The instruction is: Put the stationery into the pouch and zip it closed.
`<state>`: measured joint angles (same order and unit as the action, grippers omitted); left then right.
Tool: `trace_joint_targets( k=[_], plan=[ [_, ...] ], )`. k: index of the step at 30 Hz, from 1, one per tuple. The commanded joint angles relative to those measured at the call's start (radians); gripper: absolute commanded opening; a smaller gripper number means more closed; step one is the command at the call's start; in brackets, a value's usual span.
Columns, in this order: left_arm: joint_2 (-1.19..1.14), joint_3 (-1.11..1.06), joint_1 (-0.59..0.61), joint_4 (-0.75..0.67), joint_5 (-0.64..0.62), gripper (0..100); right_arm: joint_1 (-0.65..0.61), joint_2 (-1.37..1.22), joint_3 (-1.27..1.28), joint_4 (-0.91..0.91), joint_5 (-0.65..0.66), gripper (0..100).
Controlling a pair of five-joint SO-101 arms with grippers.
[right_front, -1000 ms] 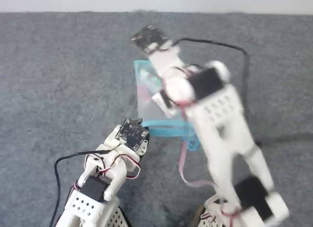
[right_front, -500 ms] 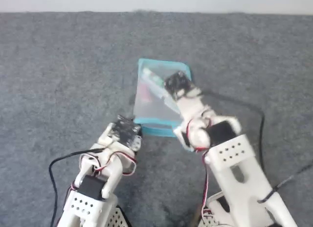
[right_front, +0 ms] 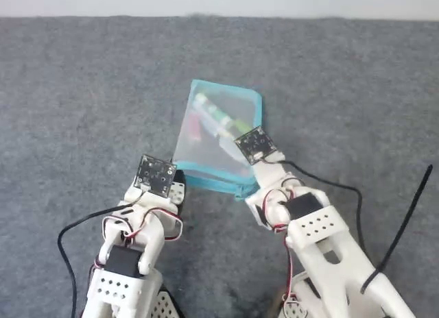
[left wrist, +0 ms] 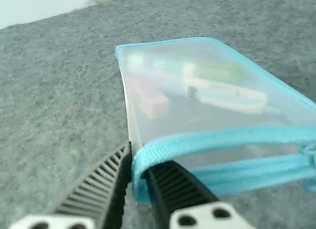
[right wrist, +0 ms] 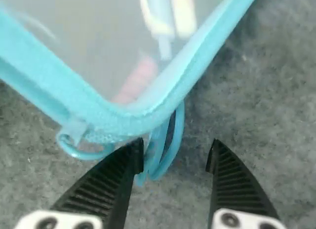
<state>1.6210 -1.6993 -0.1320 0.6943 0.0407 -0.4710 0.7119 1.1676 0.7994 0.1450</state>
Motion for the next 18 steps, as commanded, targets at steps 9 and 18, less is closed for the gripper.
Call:
trace_joint_targets(
  k=[9,18],
  plan=[
    [0.018,0.030,-0.028,-0.041,-0.023,1,-0.085,0.027,0.040,-0.160,-0.009,21.2],
    [0.018,0.031,-0.077,-0.101,-0.068,1,-0.116,0.022,0.023,-0.183,-0.009,21.2]
  ],
)
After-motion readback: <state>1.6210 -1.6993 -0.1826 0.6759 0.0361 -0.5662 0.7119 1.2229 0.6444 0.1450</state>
